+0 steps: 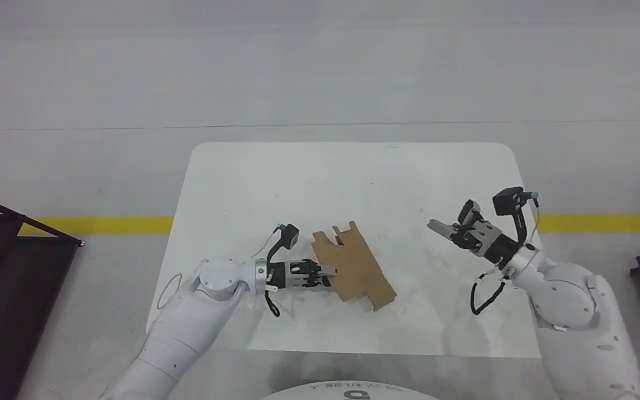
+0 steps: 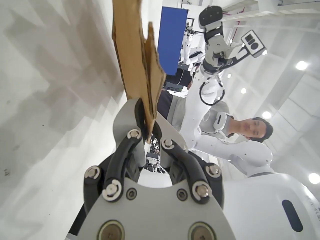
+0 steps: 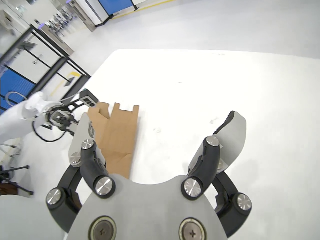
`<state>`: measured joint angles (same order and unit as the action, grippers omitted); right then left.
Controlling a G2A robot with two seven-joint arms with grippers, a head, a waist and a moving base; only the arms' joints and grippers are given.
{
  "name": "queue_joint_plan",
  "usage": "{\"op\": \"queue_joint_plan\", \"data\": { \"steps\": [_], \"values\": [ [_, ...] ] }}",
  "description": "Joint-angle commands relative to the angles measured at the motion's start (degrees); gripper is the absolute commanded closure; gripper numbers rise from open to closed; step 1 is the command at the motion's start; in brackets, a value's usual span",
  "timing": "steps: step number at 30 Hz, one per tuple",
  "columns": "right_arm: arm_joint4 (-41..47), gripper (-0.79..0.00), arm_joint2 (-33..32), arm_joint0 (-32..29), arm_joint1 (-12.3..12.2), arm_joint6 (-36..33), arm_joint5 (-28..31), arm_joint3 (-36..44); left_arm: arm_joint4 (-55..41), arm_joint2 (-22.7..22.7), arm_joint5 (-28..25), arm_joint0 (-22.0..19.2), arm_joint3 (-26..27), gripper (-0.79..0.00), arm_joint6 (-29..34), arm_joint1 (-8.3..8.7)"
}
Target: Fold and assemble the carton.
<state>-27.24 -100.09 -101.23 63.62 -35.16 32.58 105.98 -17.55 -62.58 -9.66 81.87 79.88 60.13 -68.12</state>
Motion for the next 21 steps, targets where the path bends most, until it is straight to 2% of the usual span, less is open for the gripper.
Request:
{"op": "queue_joint_plan", "data": {
  "steps": [1,7,9,11,15,18,21],
  "values": [
    [-2.6,-0.785,0.0,0.0,0.0,0.8,0.0,0.0,-1.8,-0.2,-0.6,0.0,-0.2,0.0,0.8,0.03],
    [-1.5,-0.785,0.6,-0.2,0.0,0.6,-0.1,-0.3,-8.0,-0.4,-2.8,-0.1,-0.6,0.0,4.7,0.09],
    [6.1,-0.785,1.7,-0.4,0.0,-1.6,0.1,-1.4,-7.7,-0.4,-3.1,-0.5,-0.8,0.0,5.3,0.2],
    [15.3,-0.785,2.0,-0.3,-0.2,-6.9,-0.7,-2.7,-8.7,-0.3,-3.5,-0.6,-0.5,0.0,5.7,0.21],
    [31.1,-0.785,2.3,0.8,-1.2,-22.0,-4.6,-5.3,-8.6,-0.2,-4.1,-0.9,0.1,0.0,6.5,0.38],
    [38.7,-0.785,3.1,2.0,-1.8,-31.7,-7.9,-7.9,-8.3,-0.1,-4.0,-1.0,0.3,0.0,6.7,0.51],
    [43.6,-0.785,4.8,3.0,-2.1,-38.4,-9.0,-10.0,-9.3,0.0,-4.0,-1.2,0.4,0.0,7.1,0.56]
  ]
}}
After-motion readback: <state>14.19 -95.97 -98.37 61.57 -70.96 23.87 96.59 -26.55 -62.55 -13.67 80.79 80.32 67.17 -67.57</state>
